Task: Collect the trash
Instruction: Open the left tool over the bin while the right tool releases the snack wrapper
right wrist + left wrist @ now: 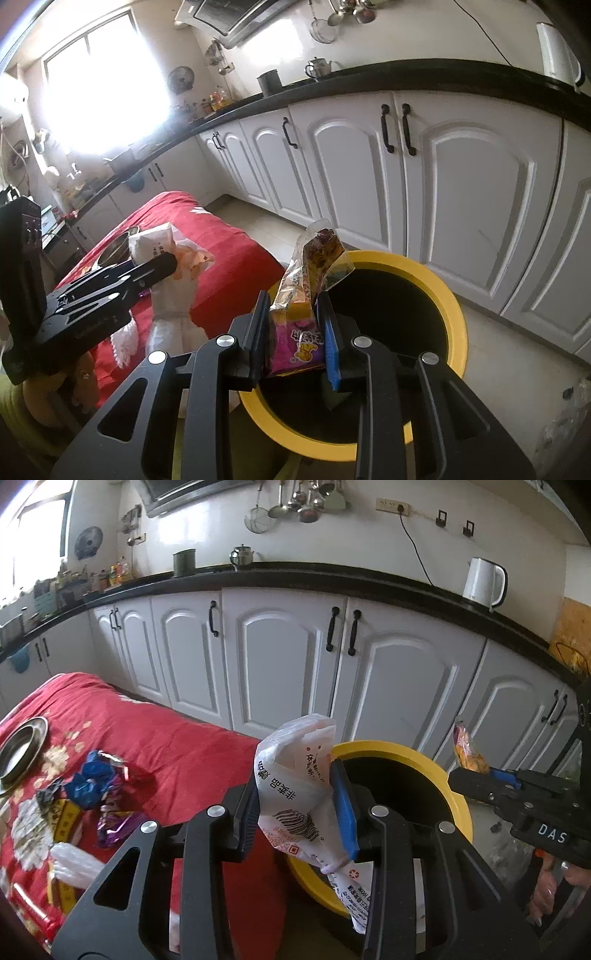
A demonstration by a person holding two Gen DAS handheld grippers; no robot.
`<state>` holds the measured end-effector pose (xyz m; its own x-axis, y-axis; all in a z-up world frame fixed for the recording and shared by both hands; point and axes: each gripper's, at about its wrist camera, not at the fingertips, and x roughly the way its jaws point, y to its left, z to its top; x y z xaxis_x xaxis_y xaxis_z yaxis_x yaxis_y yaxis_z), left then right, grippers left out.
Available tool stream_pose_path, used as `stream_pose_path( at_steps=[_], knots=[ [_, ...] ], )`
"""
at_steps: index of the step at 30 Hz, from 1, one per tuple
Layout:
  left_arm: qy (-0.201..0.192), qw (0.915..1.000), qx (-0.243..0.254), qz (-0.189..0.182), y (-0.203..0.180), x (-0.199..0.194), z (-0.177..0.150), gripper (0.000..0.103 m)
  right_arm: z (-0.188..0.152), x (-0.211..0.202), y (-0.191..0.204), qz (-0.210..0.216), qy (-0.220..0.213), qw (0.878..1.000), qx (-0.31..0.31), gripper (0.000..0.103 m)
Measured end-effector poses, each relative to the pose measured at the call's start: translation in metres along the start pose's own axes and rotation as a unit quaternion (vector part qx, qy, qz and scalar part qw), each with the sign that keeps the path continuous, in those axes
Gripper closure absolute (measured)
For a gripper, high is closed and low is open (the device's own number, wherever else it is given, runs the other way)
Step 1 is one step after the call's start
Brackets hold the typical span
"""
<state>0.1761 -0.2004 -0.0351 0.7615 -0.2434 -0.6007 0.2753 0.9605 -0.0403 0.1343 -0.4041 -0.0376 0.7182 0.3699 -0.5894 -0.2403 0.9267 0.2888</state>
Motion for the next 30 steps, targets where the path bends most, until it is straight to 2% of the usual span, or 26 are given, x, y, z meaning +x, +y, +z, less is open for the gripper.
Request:
stream_pose_path(
  at_steps=[20, 22, 23, 24, 26, 28, 30],
  knots=[
    [0.044, 0.999, -0.003, -0.005, -0.015, 0.047, 0.0, 0.07, -0.01, 0.021, -0.029, -0.016, 0.024, 0.999, 0.039, 0.076],
    [0.046, 0.9989, -0.009, -0.006, -0.013, 0.049, 0.0, 0.068, -0.01, 0.022, -0.03, -0.018, 0.026, 0.999, 0.042, 0.068],
    [0.047, 0.9988, -0.012, -0.007, -0.013, 0.049, 0.0, 0.068, -0.01, 0.022, -0.032, -0.02, 0.026, 0.999, 0.044, 0.057],
    [0.049, 0.9987, -0.015, -0.007, -0.012, 0.049, -0.001, 0.066, -0.011, 0.022, -0.033, -0.023, 0.023, 0.998, 0.047, 0.054],
    [0.052, 0.9984, -0.021, -0.01, -0.009, 0.048, -0.002, 0.062, -0.012, 0.022, -0.035, -0.028, 0.022, 0.998, 0.05, 0.051],
    [0.053, 0.998, -0.03, -0.013, -0.006, 0.046, -0.002, 0.052, -0.012, 0.022, -0.037, -0.033, 0.023, 0.998, 0.055, 0.047],
    [0.053, 0.9979, -0.033, -0.016, -0.004, 0.043, -0.001, 0.05, -0.011, 0.021, -0.039, -0.037, 0.019, 0.997, 0.059, 0.044]
  ],
)
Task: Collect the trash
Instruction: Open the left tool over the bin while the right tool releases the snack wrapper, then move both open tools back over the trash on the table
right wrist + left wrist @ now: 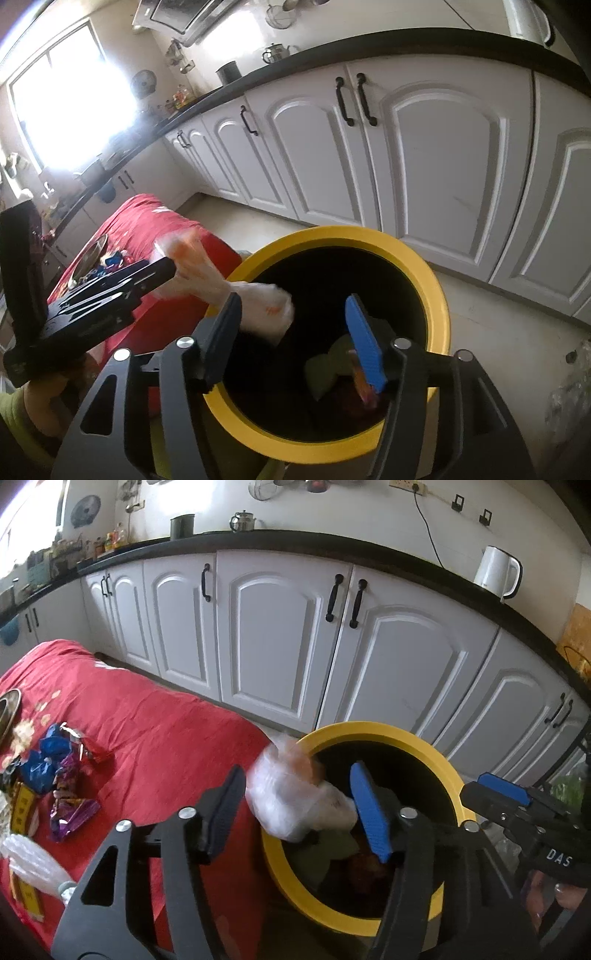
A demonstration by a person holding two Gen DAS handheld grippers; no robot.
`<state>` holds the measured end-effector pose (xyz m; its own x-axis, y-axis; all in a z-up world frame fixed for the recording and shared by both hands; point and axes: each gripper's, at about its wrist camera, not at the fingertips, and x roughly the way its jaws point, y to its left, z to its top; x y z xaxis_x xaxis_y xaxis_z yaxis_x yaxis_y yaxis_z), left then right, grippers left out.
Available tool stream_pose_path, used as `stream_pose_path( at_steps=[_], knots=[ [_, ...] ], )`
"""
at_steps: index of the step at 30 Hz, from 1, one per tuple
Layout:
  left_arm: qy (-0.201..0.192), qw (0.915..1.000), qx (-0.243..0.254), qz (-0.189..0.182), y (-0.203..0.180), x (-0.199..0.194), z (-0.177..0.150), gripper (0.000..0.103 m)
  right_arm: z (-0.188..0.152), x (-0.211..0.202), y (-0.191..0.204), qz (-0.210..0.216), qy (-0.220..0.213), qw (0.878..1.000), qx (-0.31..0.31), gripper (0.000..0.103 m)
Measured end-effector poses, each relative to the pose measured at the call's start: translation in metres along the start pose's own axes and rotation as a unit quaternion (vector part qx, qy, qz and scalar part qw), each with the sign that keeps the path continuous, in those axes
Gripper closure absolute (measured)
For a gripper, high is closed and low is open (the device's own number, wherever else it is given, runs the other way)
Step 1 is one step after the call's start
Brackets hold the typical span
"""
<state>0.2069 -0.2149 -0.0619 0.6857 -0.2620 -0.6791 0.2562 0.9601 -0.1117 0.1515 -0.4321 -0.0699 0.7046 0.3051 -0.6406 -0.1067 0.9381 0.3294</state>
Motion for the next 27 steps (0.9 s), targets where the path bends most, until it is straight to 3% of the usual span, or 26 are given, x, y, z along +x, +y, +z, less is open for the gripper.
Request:
stream_pose_path(
  at_steps=[8, 15, 27],
  knots=[
    [-0.007, 0.9998, -0.014, -0.008, 0.011, -0.017, -0.002, 0.034, 0.002, -0.006, -0.001, -0.011, -0.013, 1.0, 0.007, 0.038],
    [-0.027, 0.9992, -0.03, -0.001, 0.024, -0.041, -0.002, 0.011, 0.004, -0.013, 0.012, -0.008, -0.021, 1.0, -0.011, 0.038],
    [-0.063, 0.9965, -0.049, 0.026, 0.048, -0.08, -0.006, 0.011, 0.008, -0.032, 0.054, 0.02, -0.054, 0.996, -0.067, 0.03]
  ],
)
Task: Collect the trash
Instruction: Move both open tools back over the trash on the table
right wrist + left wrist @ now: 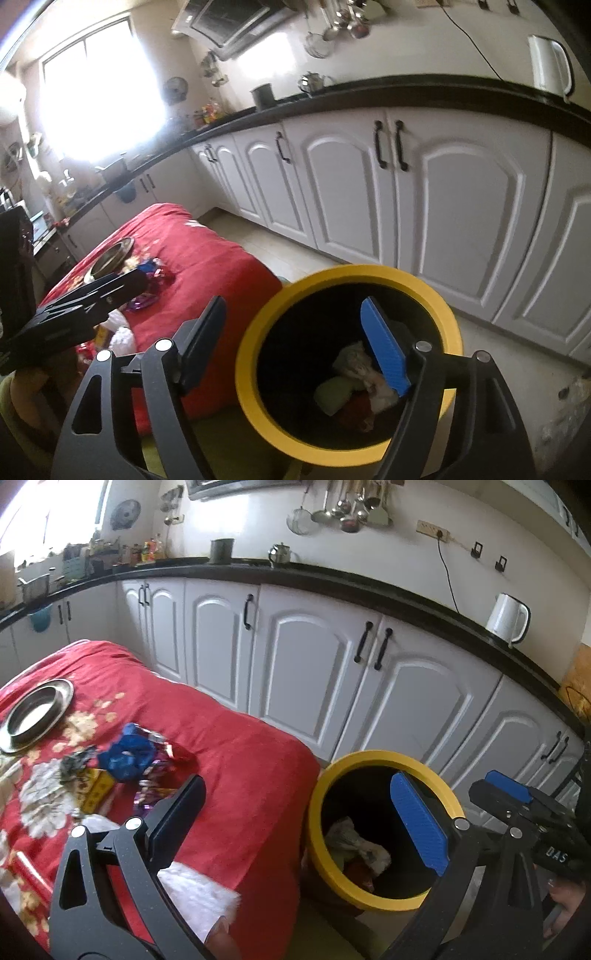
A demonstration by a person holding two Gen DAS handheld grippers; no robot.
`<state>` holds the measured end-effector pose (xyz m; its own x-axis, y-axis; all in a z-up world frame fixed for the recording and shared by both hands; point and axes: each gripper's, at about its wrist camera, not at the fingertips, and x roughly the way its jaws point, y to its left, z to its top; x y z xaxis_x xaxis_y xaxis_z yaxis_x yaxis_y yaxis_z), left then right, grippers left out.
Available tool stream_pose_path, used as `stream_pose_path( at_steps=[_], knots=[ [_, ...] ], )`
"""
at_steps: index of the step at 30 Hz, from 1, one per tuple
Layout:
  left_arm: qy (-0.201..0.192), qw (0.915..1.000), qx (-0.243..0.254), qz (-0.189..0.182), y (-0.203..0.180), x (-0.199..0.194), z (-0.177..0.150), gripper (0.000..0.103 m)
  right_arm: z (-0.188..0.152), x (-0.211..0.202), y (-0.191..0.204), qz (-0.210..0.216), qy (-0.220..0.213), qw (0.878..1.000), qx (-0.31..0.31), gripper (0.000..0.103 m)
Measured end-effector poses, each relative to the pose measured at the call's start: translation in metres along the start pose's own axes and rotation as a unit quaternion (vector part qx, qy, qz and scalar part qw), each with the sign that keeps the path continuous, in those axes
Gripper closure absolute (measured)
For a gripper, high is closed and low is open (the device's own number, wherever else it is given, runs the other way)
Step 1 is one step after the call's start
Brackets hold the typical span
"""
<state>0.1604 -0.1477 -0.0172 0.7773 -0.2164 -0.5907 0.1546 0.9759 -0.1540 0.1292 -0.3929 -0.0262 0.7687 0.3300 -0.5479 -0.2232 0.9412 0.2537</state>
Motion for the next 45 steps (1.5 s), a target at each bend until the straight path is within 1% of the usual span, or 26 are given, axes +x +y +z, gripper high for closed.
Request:
stream_pose_path(
  at_steps=[8, 22, 35, 45],
  knots=[
    [-0.023, 0.9992, -0.014, 0.03, 0.025, -0.027, 0.0, 0.011, 0.005, -0.008, 0.033, 0.019, -0.014, 0.999, -0.045, 0.028],
    [-0.052, 0.9959, -0.048, 0.057, 0.063, -0.065, -0.006, 0.011, 0.01, -0.014, 0.087, 0.055, -0.027, 0.993, -0.101, 0.024],
    [-0.068, 0.9923, -0.072, 0.075, 0.09, -0.085, -0.01, 0.011, 0.004, -0.005, 0.126, 0.083, -0.014, 0.985, -0.149, 0.022],
    [-0.067, 0.9897, -0.085, 0.093, 0.11, -0.094, -0.018, 0.011, -0.006, 0.006, 0.151, 0.107, 0.007, 0.978, -0.177, 0.022]
  ],
)
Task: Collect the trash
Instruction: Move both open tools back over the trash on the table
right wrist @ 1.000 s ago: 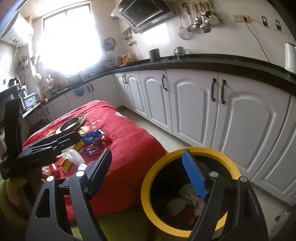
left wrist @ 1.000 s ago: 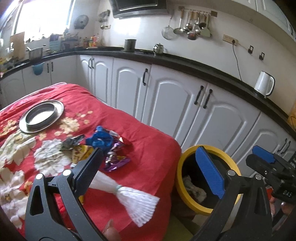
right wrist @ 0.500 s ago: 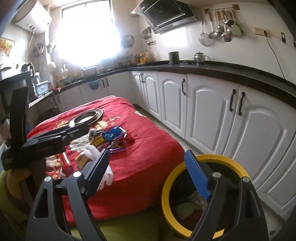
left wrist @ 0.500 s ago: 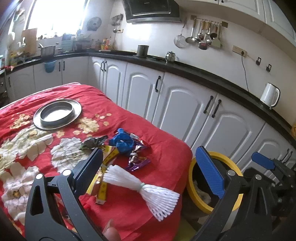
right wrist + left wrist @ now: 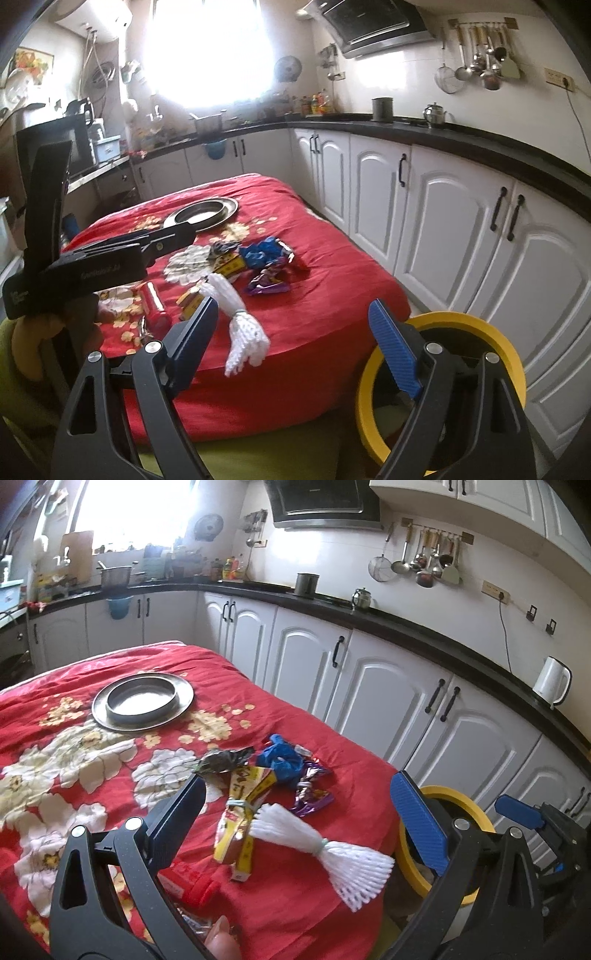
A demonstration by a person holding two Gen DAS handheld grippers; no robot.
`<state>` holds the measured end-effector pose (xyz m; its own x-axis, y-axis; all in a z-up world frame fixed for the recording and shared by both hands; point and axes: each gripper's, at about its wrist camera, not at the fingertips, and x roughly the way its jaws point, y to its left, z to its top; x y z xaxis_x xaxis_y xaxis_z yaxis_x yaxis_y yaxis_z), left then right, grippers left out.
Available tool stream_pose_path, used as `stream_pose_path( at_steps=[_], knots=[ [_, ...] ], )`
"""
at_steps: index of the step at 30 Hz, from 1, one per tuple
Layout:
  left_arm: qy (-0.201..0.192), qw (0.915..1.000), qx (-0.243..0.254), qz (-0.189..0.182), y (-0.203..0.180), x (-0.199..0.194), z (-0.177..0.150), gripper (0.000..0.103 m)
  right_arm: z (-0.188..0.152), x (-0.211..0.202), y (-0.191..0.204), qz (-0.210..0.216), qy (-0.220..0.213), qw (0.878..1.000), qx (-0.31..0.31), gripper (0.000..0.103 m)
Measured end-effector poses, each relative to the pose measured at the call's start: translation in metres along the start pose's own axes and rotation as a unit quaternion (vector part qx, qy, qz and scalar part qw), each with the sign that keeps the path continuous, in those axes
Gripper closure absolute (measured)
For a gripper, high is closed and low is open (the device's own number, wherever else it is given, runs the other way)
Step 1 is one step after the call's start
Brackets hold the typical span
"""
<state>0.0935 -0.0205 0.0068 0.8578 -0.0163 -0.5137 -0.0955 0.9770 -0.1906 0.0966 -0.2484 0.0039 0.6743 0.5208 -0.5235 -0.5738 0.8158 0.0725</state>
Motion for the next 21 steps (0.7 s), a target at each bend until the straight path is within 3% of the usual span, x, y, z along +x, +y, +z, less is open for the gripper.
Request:
stream_pose_path(
  at_steps=[21],
  knots=[
    [0.034, 0.996, -0.063, 0.052, 0.074, -0.001, -0.019, 0.011, -0.001, 0.074, 0.035, 0.046, 0.082, 0.995, -0.025, 0.022]
  ],
)
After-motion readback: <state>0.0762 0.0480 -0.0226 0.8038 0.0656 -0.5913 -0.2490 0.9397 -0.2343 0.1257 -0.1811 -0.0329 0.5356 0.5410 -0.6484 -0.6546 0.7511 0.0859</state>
